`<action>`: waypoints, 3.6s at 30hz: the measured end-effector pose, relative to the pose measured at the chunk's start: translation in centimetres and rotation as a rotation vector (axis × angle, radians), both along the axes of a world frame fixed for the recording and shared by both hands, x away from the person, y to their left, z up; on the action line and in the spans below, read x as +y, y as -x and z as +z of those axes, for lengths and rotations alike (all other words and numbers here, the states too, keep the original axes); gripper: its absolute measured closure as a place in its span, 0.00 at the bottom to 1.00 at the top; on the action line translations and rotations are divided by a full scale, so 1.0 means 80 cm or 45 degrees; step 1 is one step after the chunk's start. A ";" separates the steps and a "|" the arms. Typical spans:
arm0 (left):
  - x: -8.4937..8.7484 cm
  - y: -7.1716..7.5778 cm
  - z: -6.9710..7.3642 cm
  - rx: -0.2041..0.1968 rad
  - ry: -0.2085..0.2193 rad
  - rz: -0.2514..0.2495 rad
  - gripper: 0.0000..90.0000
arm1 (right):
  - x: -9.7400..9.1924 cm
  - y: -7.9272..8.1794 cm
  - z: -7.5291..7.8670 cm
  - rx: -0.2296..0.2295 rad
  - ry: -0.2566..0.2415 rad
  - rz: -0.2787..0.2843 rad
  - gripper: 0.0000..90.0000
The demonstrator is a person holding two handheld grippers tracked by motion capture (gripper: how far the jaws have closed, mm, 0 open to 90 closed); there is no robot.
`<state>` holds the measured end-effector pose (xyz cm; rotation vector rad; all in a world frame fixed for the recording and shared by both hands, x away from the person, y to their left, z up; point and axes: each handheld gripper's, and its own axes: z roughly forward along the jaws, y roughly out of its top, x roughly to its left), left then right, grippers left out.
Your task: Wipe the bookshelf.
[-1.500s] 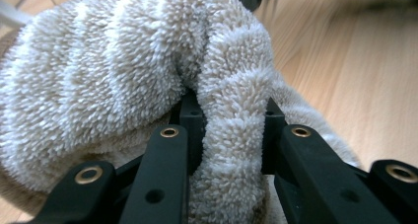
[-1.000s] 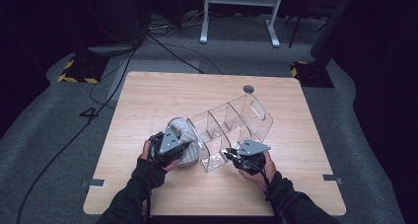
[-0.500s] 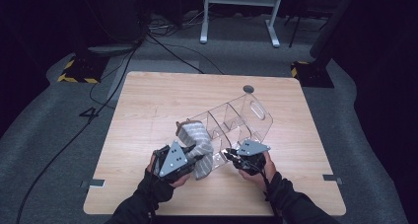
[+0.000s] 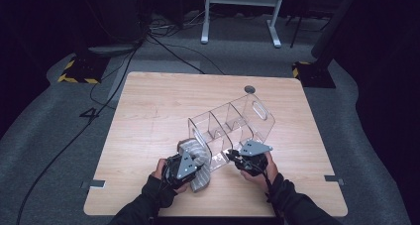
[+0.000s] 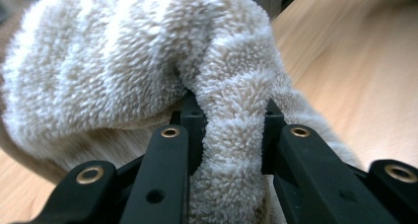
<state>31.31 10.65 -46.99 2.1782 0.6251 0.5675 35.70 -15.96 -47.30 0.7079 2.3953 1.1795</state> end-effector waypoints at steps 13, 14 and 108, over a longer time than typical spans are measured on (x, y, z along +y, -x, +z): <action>0.021 0.018 0.051 -0.162 0.066 0.050 0.82 | -0.007 0.015 0.014 -0.013 -0.016 0.027 0.69; 0.023 0.022 0.062 -0.178 0.115 0.047 0.82 | -0.013 0.016 0.017 -0.021 -0.021 0.015 0.68; -0.011 -0.050 -0.007 0.024 -0.220 0.065 0.83 | -0.087 -0.039 0.055 -0.091 -0.174 -0.214 0.44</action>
